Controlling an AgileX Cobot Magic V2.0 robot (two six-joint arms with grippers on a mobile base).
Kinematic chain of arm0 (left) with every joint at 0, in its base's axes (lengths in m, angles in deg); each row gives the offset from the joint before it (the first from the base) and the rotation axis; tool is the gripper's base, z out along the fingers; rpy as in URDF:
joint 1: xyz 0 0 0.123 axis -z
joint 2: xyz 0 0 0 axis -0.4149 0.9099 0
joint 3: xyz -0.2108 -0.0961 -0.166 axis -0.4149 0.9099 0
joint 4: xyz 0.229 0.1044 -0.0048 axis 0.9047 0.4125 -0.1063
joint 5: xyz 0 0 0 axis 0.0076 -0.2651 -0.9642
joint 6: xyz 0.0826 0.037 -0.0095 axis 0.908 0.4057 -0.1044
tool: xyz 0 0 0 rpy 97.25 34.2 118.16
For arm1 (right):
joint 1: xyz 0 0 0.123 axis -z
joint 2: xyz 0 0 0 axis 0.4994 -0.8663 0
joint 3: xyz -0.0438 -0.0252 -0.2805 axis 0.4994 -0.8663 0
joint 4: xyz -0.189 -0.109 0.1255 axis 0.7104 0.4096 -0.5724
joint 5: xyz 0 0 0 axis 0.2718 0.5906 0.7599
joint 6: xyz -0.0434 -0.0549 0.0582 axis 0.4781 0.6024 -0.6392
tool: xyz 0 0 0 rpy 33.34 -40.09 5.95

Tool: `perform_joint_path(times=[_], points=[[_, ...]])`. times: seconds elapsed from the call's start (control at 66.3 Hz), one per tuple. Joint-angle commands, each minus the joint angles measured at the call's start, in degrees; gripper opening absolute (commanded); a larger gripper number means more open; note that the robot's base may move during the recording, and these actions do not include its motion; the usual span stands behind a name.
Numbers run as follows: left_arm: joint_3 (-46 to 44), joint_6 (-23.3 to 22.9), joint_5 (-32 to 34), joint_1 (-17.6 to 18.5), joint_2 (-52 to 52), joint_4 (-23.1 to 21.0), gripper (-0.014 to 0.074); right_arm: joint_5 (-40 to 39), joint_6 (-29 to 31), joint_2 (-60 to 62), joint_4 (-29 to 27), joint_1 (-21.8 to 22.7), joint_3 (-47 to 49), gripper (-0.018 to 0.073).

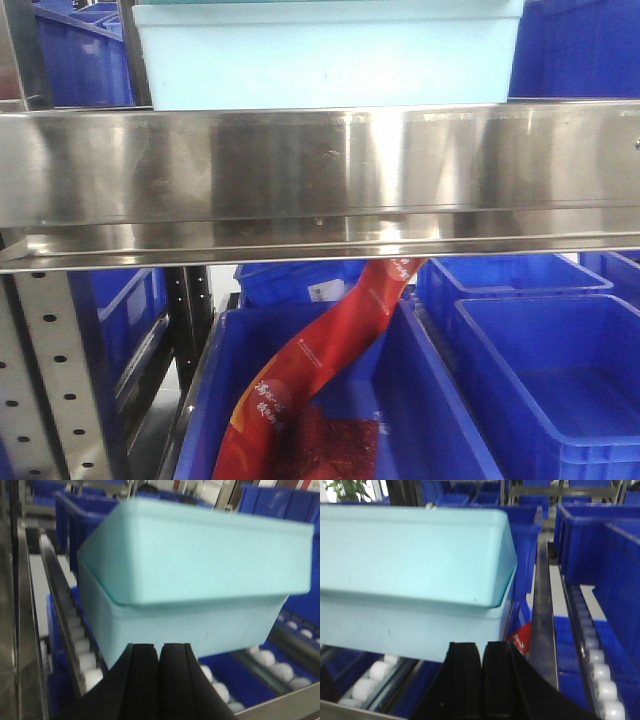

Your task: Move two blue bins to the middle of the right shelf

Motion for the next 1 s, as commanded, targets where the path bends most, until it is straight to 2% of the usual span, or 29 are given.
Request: perform_joint_path(times=[0.0, 0.362, 0.694, 0.739, 0.875, 0.98], points=[[0.12, -0.11, 1.49, 0.3, -2.85, 0.17, -0.0111, -3.17, 0.36, 2.29, 0.45, 0.05, -0.24, -0.0166], [0.12, -0.11, 1.88, 0.3, -6.09, 0.17, -0.0111, -11.06, 0.36, 4.29, 0.45, 0.05, -0.24, -0.0166], [0.12, -0.11, 1.88, 0.3, -6.09, 0.17, -0.0111, -10.9, 0.36, 6.36, 0.45, 0.3, -1.7, -0.0166], [0.12, -0.11, 1.88, 0.3, -6.09, 0.17, -0.0111, -10.76, 1.92, 8.06, 0.45, 1.37, -3.54, -0.0166], [0.12, -0.11, 1.88, 0.3, -6.09, 0.17, -0.0111, -11.4, 13.59, 14.51, -4.58, 7.28, -13.31, -0.0166], [0.12, -0.11, 1.88, 0.3, -6.09, 0.17, -0.0111, -11.4, 14.73, 20.1, -5.84, 11.96, -21.49, -0.0166]])
